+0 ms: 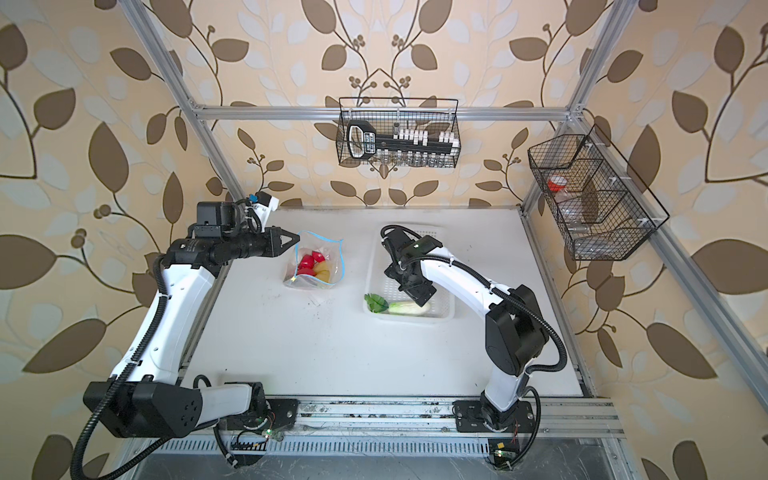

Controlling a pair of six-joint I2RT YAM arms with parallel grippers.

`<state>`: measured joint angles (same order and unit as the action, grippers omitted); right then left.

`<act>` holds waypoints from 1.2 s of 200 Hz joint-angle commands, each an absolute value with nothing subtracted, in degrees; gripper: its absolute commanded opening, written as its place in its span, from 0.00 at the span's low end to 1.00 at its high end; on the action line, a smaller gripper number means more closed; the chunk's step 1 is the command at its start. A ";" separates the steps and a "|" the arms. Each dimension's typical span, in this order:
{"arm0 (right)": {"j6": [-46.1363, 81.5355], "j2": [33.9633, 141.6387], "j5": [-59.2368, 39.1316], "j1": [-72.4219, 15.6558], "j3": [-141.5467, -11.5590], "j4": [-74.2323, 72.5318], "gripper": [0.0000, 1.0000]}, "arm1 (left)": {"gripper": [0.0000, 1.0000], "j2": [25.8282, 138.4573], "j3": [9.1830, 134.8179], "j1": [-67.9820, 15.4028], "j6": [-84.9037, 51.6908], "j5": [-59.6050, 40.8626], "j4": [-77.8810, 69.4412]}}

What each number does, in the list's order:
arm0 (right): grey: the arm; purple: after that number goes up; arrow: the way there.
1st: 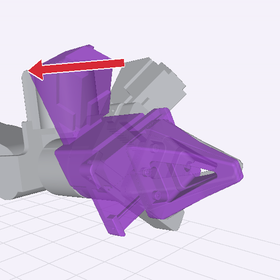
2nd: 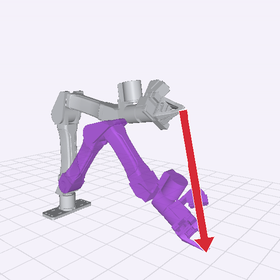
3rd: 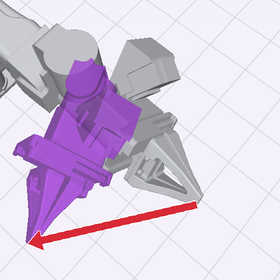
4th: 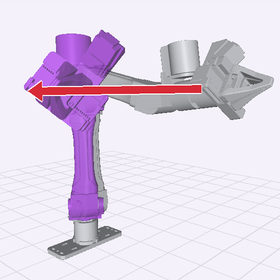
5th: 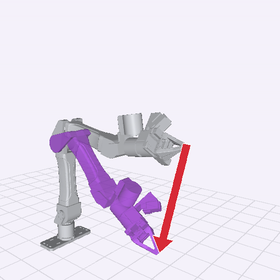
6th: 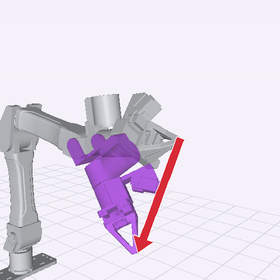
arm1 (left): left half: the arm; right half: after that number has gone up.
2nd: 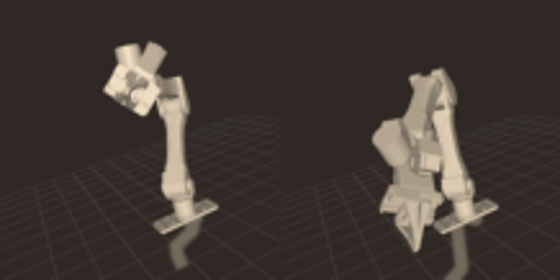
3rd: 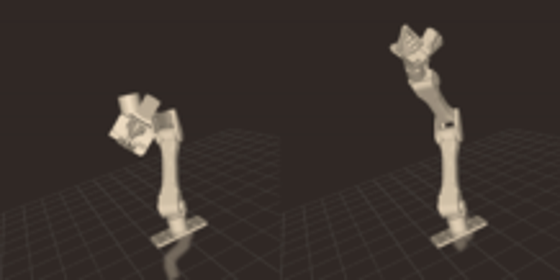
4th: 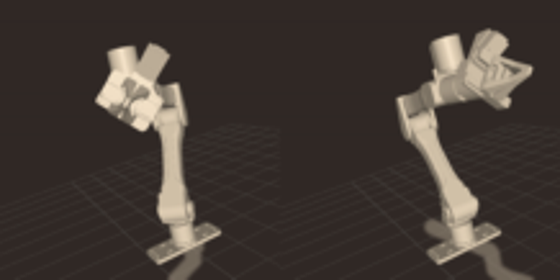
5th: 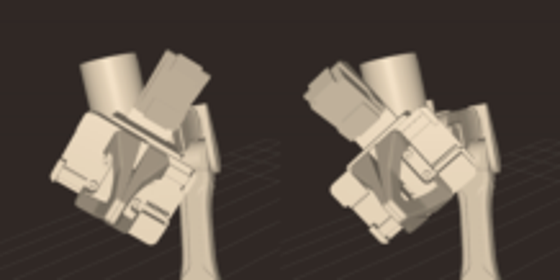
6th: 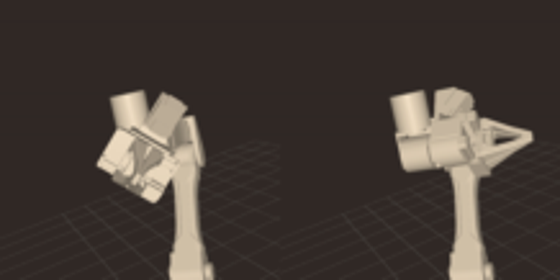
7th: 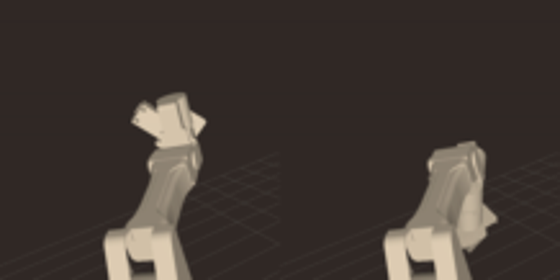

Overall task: Place the food in the zip-top bag and seal the zipper
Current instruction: 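Lower the open right gripper onto the pale leafy vegetable's body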

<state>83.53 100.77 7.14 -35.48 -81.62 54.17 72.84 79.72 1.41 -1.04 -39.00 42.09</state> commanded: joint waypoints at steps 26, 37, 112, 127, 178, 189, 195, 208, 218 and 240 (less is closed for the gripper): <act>90.70 100.41 8.28 -34.99 -76.49 48.00 0.97 | 0.00 71.21 79.01 0.88 -1.49 -41.55 40.45; 90.45 101.41 7.64 -34.78 -76.29 47.35 0.94 | 0.00 71.08 79.10 0.88 -1.41 -41.40 40.35; 91.04 109.20 5.20 -33.95 -75.66 43.12 0.89 | 0.00 71.81 79.02 0.88 -0.71 -41.26 40.01; 91.22 109.73 5.18 -33.80 -75.65 43.08 0.89 | 0.00 71.88 78.67 0.88 -0.58 -41.13 39.83; 89.76 106.43 5.55 -33.66 -78.74 45.04 0.88 | 0.00 71.96 78.50 0.88 -0.18 -40.78 39.84; 89.15 105.34 6.21 -33.83 -80.08 45.96 0.88 | 0.00 72.15 78.57 0.88 -0.26 -40.69 39.82; 88.71 104.81 6.69 -34.07 -81.05 46.85 0.88 | 0.00 72.17 78.64 0.87 -0.29 -40.69 39.89; 88.20 103.71 7.46 -34.58 -82.43 48.31 0.88 | 0.00 72.33 78.75 0.88 -0.42 -40.78 39.91; 88.33 102.60 7.40 -34.91 -82.17 48.63 0.88 | 0.00 72.36 78.75 0.88 -0.44 -40.78 39.91; 89.69 99.38 6.99 -35.94 -79.33 47.66 0.87 | 0.00 72.42 78.82 0.88 -0.57 -40.62 39.99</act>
